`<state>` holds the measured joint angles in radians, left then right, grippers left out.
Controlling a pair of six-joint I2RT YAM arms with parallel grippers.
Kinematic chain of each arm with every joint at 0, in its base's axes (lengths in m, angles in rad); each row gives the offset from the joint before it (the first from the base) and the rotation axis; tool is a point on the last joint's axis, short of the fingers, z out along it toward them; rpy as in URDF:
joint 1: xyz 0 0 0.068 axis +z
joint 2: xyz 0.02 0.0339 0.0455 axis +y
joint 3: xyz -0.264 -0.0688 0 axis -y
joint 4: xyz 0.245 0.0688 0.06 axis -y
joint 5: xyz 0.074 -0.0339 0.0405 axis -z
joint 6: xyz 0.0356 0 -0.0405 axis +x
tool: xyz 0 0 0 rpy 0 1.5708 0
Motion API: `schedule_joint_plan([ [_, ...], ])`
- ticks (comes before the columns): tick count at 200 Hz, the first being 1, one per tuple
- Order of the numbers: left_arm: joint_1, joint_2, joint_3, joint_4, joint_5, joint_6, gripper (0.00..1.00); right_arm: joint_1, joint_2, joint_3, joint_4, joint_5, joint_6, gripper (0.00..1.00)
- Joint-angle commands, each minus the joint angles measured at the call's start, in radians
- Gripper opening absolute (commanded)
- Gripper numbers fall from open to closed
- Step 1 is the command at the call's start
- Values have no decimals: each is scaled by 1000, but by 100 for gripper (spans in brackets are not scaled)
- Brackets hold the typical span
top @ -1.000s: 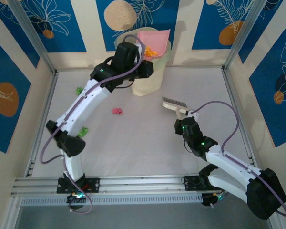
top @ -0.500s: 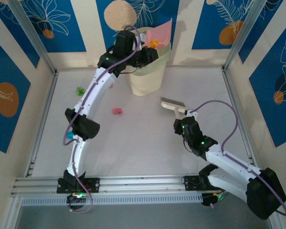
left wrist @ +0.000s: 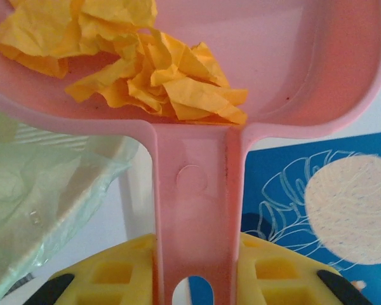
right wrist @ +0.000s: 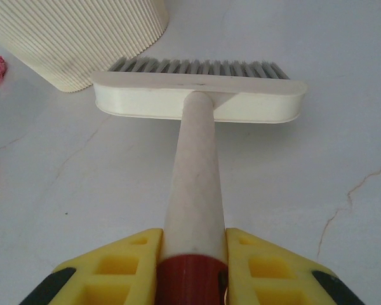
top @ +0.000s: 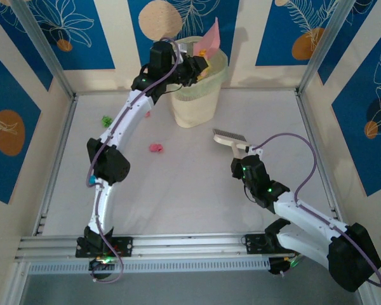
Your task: Sweep away the paper scraps from the table
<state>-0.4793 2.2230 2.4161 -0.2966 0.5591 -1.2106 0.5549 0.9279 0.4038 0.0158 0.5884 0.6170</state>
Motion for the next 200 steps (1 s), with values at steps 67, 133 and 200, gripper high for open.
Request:
schedule_joint_plan([
  [67,28,-7,-109,342,39,-214,0,-6,14,37,65,-13,-23,0],
  [133,32,7,-218,637,38,-392,0,-5,24,38,70,-16,-29,0],
  [200,30,0,-367,913,-37,-561,0,-6,35,41,74,-17,-31,0],
])
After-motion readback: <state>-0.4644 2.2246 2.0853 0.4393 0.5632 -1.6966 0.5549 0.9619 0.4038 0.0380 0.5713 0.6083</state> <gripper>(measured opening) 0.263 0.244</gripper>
